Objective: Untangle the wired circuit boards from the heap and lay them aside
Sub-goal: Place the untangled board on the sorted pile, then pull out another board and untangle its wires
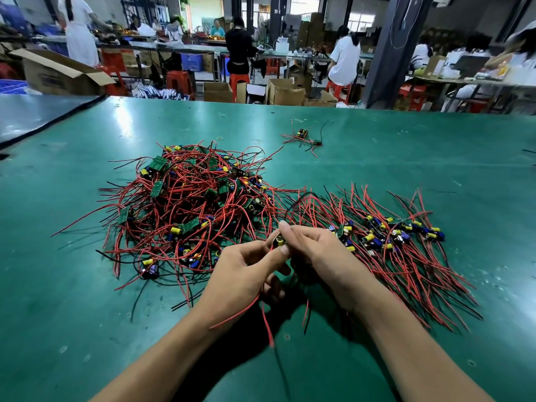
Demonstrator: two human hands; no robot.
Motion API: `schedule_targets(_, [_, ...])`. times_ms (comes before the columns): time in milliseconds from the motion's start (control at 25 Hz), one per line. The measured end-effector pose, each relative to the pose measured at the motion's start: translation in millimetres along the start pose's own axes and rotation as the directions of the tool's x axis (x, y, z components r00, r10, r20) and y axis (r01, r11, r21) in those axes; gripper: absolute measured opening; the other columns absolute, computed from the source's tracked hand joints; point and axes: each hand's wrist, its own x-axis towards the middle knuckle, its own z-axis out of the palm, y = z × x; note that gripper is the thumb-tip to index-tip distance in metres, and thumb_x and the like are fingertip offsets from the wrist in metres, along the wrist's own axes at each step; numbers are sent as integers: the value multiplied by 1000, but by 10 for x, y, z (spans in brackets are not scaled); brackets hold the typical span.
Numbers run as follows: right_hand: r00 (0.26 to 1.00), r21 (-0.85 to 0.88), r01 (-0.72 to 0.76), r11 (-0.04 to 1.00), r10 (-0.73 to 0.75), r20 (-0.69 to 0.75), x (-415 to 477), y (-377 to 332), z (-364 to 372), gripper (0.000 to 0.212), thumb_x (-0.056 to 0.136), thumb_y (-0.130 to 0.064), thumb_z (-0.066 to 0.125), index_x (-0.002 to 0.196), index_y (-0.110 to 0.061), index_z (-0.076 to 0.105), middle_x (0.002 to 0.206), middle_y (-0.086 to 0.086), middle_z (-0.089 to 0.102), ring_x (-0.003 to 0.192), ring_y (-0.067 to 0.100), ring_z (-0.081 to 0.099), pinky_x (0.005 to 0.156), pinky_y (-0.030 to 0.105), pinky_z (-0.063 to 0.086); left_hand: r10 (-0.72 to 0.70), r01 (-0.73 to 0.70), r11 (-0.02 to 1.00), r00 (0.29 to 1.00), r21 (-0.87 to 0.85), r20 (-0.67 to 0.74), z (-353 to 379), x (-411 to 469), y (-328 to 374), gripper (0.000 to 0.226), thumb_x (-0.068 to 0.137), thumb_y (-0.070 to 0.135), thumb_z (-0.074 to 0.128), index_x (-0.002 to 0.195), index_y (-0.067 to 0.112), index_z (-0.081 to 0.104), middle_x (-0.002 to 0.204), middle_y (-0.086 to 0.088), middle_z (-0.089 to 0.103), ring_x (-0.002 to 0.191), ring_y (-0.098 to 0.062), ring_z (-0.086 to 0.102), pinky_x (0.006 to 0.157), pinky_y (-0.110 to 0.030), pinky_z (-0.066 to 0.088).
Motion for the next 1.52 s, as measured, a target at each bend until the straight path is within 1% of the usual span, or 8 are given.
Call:
schedule_targets(240, [978, 140, 85, 986, -55, -203, 76, 40, -40, 26, 98, -29, 59, 90, -11, 76, 49, -7, 28, 40, 8, 21, 44, 21, 17, -17, 10, 997, 995, 78, 98, 28, -32, -23, 34, 85, 38, 62, 80, 6, 72, 67, -10, 69, 43, -18, 59, 42, -21, 46])
schedule_targets(400, [994, 368, 16, 930, 26, -109, 68, 18, -28, 17, 80, -35, 70, 78, -19, 74, 56, -8, 45, 39, 5, 30, 44, 23, 26, -99, 129, 989, 947, -77, 306, 3, -42, 37, 30, 88, 37, 58, 86, 16, 78, 71, -12, 68, 46, -17, 61, 45, -24, 52])
schedule_targets(480, [996, 396, 4, 918, 33, -87, 69, 12, -41, 15, 76, -33, 72, 72, -19, 73, 61, -6, 52, 38, 2, 33, 41, 15, 31, -87, 107, 992, 963, -63, 256, 4, -38, 61, 32, 84, 42, 62, 87, 15, 78, 74, -12, 69, 47, -19, 62, 44, -25, 52])
schedule_targets(640, [999, 349, 25, 937, -10, -47, 58, 0, -70, 18, 74, -24, 78, 77, -13, 63, 59, 0, 53, 36, 1, 33, 35, 11, 26, -40, 42, 998, 999, -52, 31, -15, 6, 81, 53, 70, 46, 73, 92, -1, 66, 75, -15, 69, 47, -26, 64, 43, -26, 52])
schedule_targets(1000, [988, 380, 47, 924, 12, -153, 73, 0, -44, 36, 65, -33, 84, 72, -19, 52, 51, -3, 40, 33, 4, 29, 36, 12, 28, -98, 133, 977, 975, -166, 200, 30, -31, 49, 27, 88, 20, 59, 102, -2, 64, 89, -23, 72, 69, -31, 70, 69, -36, 55])
schedule_targets(1200, [985, 199, 19, 980, 16, -173, 71, 0, -76, 42, 61, -45, 86, 53, -24, 51, 47, -3, 42, 35, 8, 28, 36, 16, 25, 5, -25, 981, 994, 191, 105, 14, -60, 41, 30, 99, 12, 47, 85, 13, 73, 67, -9, 61, 61, -21, 54, 57, -28, 45])
schedule_targets(1400, [994, 222, -9, 975, 33, -104, 66, 24, -114, 30, 69, -40, 82, 82, -19, 67, 51, -9, 43, 37, 2, 27, 35, 13, 22, -80, 74, 996, 987, 47, 142, 25, -46, 39, 26, 99, 3, 35, 111, 1, 58, 73, -17, 67, 59, -29, 60, 55, -30, 48])
schedule_targets(1520, [998, 149, 1, 989, 10, -68, 36, 21, -128, 23, 71, -40, 81, 81, -20, 77, 60, -6, 50, 46, 5, 31, 44, 16, 21, -106, 124, 987, 980, -102, 167, 8, -16, 59, 22, 95, 0, 29, 102, -3, 49, 75, -29, 65, 57, -33, 61, 53, -33, 52])
